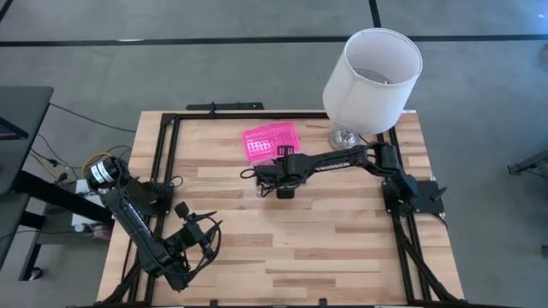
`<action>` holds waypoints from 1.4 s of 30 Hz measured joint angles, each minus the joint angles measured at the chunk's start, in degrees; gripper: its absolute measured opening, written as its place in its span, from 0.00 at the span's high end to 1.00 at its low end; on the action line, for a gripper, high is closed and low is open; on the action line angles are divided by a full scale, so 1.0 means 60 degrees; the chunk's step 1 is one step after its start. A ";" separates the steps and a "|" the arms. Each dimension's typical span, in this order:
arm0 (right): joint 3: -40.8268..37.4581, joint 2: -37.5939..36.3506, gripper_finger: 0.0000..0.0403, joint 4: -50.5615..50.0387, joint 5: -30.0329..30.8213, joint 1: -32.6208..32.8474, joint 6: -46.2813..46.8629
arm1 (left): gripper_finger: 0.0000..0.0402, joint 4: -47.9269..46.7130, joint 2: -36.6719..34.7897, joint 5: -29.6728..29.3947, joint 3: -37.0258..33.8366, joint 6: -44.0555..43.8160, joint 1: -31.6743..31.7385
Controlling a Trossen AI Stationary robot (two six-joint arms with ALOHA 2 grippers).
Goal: Pick & place school supplies into a supply box
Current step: Move the pink supply box to the center of the table
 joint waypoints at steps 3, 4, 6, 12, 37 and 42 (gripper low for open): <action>-0.0007 -0.0398 0.66 -0.0002 0.0002 0.0067 0.0004 | 0.64 0.0011 0.0000 -0.0333 0.0000 0.0103 0.0025; -0.0004 -0.0591 0.67 0.0012 0.0002 0.0113 0.0004 | 0.64 0.0019 0.0000 -0.0475 0.0000 0.0128 0.0056; -0.0004 -0.0996 0.68 0.0023 -0.0003 0.0259 0.0004 | 0.64 0.0130 0.0000 -0.0792 -0.0123 0.0132 0.0137; -0.0424 -0.2377 0.73 0.1183 -0.0583 0.0656 -0.0098 | 0.65 0.0258 0.0000 -0.0923 -0.1065 -0.0506 0.0847; -0.3162 -0.1164 0.77 0.7758 -0.2558 -0.2329 0.1585 | 0.67 -0.0078 0.0000 -0.0659 -0.1719 -0.1015 0.1799; -0.3158 -0.1164 0.77 0.7605 -0.2520 -0.2320 0.1585 | 0.67 -0.0080 0.0000 -0.0659 -0.1719 -0.1019 0.1799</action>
